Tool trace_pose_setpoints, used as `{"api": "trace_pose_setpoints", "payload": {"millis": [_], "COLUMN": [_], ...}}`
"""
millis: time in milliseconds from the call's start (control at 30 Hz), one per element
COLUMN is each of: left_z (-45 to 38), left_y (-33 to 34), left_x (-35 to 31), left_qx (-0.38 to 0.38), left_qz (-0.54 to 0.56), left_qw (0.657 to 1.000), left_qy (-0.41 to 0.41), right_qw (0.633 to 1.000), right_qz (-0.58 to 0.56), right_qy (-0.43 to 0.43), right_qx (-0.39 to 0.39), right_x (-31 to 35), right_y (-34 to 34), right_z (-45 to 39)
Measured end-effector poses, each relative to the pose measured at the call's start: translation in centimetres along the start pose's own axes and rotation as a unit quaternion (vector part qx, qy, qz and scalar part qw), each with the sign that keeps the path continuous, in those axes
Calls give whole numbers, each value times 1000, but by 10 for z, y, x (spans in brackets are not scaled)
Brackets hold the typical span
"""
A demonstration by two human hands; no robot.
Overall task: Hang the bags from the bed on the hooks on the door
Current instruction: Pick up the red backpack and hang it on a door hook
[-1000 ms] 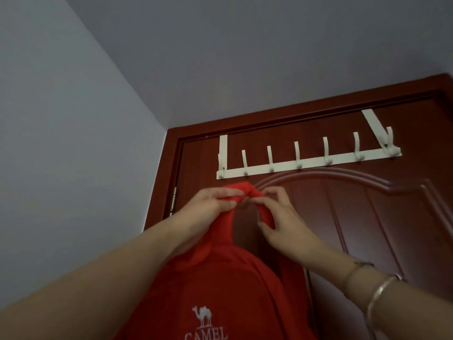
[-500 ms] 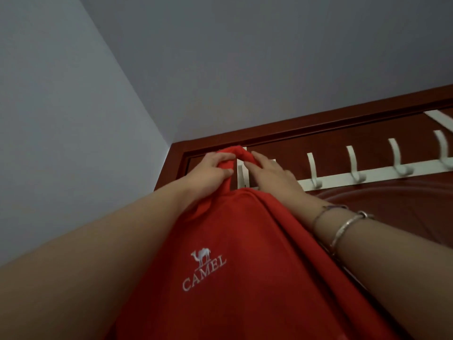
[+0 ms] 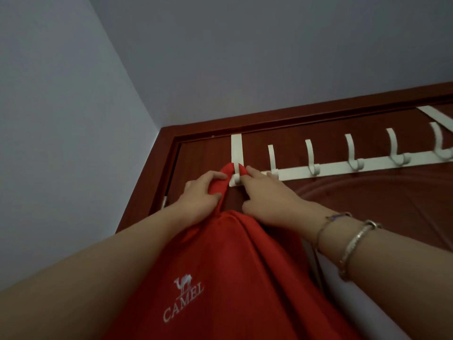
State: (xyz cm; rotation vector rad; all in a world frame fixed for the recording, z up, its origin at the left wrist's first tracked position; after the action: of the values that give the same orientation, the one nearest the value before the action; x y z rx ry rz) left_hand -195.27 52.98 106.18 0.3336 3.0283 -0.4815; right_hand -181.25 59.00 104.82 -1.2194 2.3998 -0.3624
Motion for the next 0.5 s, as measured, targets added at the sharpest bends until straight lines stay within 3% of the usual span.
{"api": "trace_pose_setpoints", "payload": {"millis": [233,500], "left_z": [65,155], "left_y": [4,-6], "left_x": [-15,-57], "left_qx": [-34,-38], "left_qz": [8,107], "left_qw": [999,993], "left_qy": [11,-11], "right_qw": [985,983], "right_qz": [-127,-172], "right_qy": [-38,17], "right_qx": [-106,-69], "right_x": [-10,-5], "right_y": [15,-5], "right_z": [44,146]}}
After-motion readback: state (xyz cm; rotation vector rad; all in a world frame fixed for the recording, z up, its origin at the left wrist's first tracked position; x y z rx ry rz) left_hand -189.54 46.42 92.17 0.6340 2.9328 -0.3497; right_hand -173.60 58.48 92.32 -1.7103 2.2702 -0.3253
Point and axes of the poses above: each hand's wrist, its own z-axis away from the middle knuckle, its own y-axis out of the palm, x = y × z, the point moved 1 cm from there along -z, towards the middle knuckle, and after that the axes turned 7 degrees about x, right-handed, at the moved point
